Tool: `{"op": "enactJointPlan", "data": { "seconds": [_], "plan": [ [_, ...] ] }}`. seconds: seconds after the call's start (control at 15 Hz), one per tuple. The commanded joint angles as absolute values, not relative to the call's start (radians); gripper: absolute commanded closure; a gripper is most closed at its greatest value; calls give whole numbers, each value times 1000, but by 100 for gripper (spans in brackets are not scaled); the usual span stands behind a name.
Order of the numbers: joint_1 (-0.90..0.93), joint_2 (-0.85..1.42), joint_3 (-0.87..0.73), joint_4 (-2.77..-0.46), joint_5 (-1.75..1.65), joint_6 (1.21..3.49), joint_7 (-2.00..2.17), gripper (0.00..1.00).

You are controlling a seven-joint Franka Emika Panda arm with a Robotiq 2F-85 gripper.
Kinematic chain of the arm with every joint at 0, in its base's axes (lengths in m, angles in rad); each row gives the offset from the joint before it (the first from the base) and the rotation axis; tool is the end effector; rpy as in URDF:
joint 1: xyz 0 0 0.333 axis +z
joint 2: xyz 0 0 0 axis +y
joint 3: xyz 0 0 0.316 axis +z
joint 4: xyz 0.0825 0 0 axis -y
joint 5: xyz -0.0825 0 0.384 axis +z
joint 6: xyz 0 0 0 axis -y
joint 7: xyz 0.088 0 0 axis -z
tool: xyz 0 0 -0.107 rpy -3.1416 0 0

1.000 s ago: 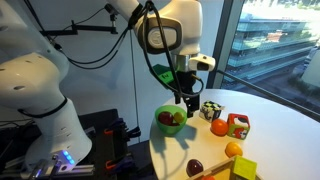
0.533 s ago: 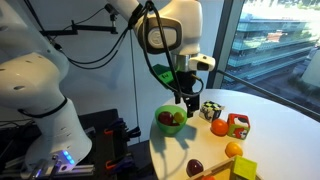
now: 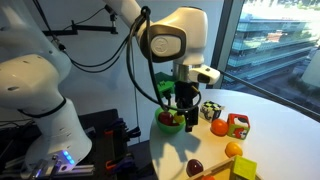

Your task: Put the apple into the bowl

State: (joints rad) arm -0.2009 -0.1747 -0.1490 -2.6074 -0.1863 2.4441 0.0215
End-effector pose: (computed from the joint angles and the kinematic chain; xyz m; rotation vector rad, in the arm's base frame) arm 0.4026 -0.1456 0.3140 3.0269 -0.3450 -0.0064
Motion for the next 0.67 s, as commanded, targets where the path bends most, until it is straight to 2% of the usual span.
{"op": "enactJointPlan", "data": {
  "seconds": [0.0,0.6],
  "plan": [
    [-253,-131,-142,-2563,-295,2398,217,0],
    [-263,-19,-174,-2521,-311,2375,478,0]
  ]
}}
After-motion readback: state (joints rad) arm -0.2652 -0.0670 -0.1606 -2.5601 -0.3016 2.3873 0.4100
